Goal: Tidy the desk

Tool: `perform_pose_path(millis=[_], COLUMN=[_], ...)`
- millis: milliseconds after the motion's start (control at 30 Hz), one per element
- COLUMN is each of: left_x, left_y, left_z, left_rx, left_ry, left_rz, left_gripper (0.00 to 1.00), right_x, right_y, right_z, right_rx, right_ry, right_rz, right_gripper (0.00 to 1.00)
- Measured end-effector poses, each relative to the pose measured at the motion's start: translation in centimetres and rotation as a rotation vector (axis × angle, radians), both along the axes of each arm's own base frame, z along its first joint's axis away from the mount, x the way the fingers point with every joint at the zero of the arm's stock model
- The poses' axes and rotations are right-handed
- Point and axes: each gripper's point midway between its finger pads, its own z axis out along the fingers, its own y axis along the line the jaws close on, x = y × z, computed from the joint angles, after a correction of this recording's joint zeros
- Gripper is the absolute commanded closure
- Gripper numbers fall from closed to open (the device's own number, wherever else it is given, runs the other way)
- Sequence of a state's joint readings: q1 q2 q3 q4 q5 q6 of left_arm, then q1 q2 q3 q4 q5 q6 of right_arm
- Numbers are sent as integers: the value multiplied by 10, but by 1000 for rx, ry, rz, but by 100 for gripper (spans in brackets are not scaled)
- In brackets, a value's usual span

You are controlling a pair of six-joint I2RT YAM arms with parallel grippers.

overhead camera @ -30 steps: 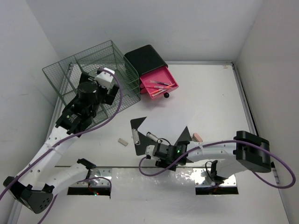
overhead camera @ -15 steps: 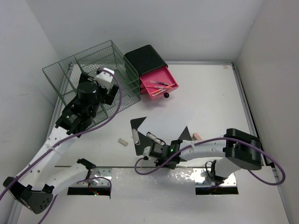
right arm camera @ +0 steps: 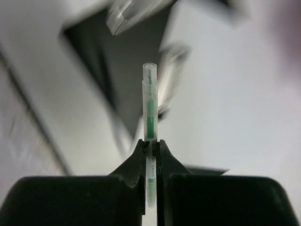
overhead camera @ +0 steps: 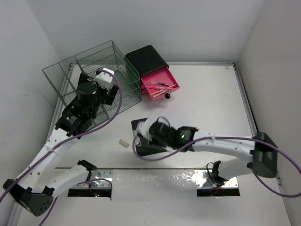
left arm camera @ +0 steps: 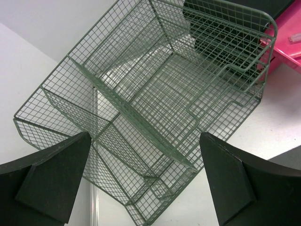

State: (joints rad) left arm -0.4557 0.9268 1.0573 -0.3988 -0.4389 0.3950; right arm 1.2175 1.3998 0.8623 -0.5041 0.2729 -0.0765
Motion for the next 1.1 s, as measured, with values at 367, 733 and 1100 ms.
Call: perform_pose_path(millis=[367,733,1100], left_x=[2,4,8], left_y=[5,14,10], left_z=[-1,-12,-19], left_rx=[3,31,38], left_ry=[-10,-2,16], left_rz=[30,65,50], left_gripper=[0,0,0], right_x=[241,358,362], right_y=[0,-10,-10], right_z=[208,112,88], right_rx=[426,165,93], right_ry=[-622,-521,-466], right_rz=[-304,-257,-250], right_gripper=[100,100,51])
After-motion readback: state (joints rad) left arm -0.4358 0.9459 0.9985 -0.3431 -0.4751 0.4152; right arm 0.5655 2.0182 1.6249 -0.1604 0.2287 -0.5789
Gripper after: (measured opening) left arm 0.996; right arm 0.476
